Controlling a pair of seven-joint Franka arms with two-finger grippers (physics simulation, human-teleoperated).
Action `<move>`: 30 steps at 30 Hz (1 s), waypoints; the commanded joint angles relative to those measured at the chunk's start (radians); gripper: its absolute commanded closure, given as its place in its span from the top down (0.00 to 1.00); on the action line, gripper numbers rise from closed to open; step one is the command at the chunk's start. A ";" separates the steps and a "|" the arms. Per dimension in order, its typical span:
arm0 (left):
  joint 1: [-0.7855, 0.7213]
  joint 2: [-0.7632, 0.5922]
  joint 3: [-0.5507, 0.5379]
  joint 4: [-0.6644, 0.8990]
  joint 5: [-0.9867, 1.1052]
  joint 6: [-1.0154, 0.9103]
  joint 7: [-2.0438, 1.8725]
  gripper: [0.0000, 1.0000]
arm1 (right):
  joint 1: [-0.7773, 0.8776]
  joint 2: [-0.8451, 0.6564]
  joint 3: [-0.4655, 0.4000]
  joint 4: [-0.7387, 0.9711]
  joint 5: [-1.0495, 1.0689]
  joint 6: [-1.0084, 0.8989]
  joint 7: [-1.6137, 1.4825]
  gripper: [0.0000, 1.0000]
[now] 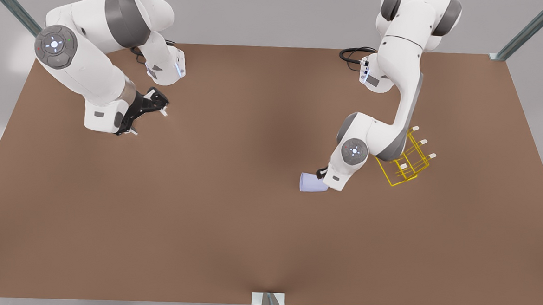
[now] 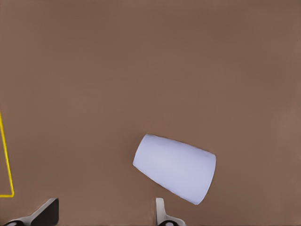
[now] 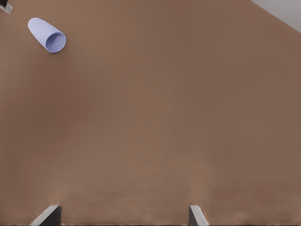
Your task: Place the cup on the cup holder
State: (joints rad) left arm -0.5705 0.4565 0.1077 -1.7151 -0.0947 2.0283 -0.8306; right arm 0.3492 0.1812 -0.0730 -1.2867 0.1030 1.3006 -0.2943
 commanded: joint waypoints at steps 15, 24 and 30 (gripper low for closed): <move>0.014 0.074 -0.045 -0.066 -0.165 0.334 -1.323 1.00 | -0.058 0.014 -0.007 -0.095 -0.083 -0.075 0.489 1.00; 0.046 0.048 -0.056 -0.170 -0.166 0.421 -1.199 1.00 | -0.055 0.023 -0.007 -0.092 -0.082 -0.075 0.486 1.00; 0.044 0.059 -0.077 -0.170 -0.168 0.424 -1.176 1.00 | -0.044 0.026 -0.007 -0.092 -0.080 -0.075 0.486 1.00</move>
State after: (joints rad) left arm -0.5266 0.5135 0.0315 -1.8849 -0.2612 2.4340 -1.8945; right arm 0.3040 0.2085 -0.0795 -1.3794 0.0220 1.2264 0.1019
